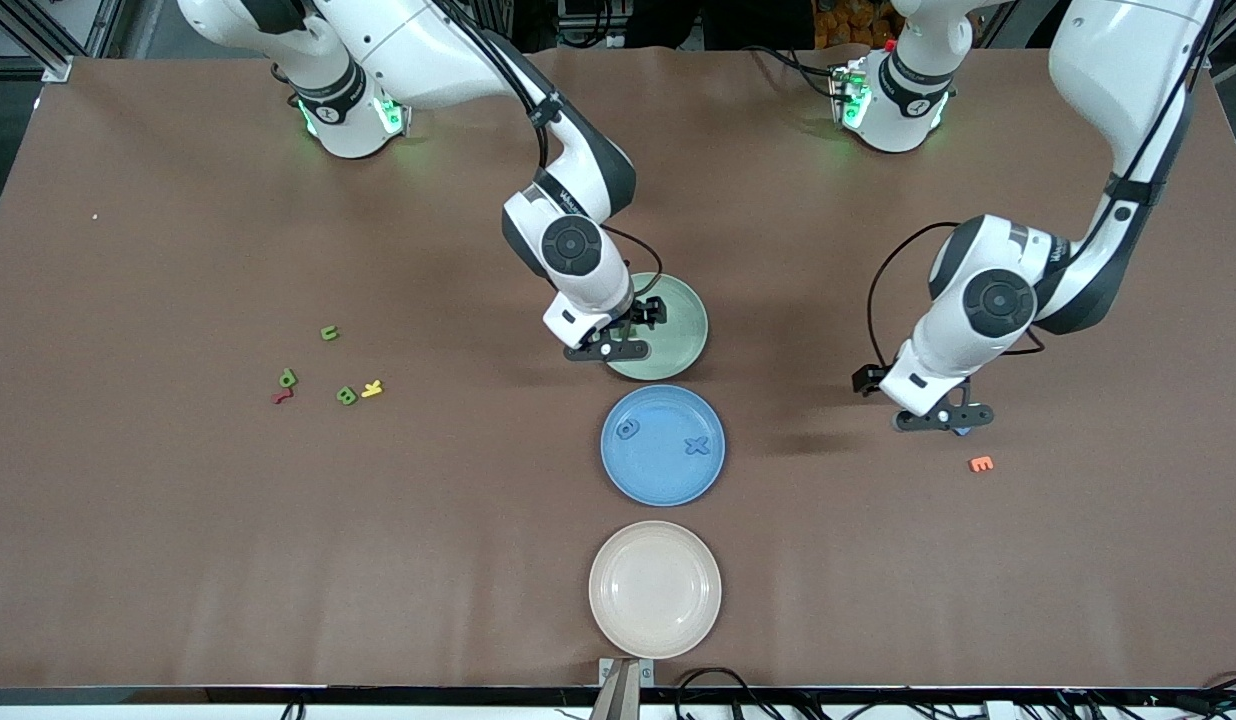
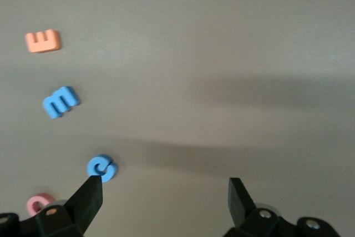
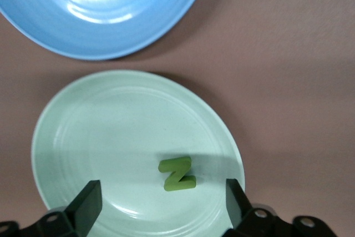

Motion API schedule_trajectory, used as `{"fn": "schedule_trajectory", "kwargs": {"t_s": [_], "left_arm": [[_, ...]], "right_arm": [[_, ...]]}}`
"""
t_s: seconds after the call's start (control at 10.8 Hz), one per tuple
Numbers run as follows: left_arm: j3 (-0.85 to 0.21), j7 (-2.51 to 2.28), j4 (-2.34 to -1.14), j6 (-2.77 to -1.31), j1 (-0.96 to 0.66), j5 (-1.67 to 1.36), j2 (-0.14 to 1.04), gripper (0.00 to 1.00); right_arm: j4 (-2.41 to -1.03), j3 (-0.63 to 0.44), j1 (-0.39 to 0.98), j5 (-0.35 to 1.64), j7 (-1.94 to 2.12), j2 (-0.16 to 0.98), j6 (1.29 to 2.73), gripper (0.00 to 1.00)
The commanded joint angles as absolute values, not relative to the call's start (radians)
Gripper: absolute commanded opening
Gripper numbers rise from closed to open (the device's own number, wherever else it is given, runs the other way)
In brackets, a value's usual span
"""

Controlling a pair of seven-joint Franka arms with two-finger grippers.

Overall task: Sort letters by color into matching plates
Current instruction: 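Release the green Z onto the green plate while the left gripper withdraws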

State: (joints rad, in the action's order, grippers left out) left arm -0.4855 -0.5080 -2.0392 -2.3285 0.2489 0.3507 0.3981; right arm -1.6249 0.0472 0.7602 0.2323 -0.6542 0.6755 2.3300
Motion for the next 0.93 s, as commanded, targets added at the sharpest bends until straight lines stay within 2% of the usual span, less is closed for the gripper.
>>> {"fn": "schedule_trajectory", "kwargs": {"t_s": [0.0,0.56,0.83], "left_arm": [[-0.517,-0.506,-2.057,-2.349,0.298,0.341,0.351,1.00],[-0.517,-0.466,-2.042,-2.316,0.383,0.341,0.308,1.00],[-0.506,-0.471,-2.057,-2.247,0.394,0.333,0.284,1.00]], "right_arm": [[-1.654,0.051,0.703,0.245,-0.652,0.549,2.203,1.00],[-1.663,0.049,0.594,0.191,-0.640,0.442,1.903,1.00],[-1.776,0.049,0.550,0.063,-0.540,0.362,1.887,1.00]]}}
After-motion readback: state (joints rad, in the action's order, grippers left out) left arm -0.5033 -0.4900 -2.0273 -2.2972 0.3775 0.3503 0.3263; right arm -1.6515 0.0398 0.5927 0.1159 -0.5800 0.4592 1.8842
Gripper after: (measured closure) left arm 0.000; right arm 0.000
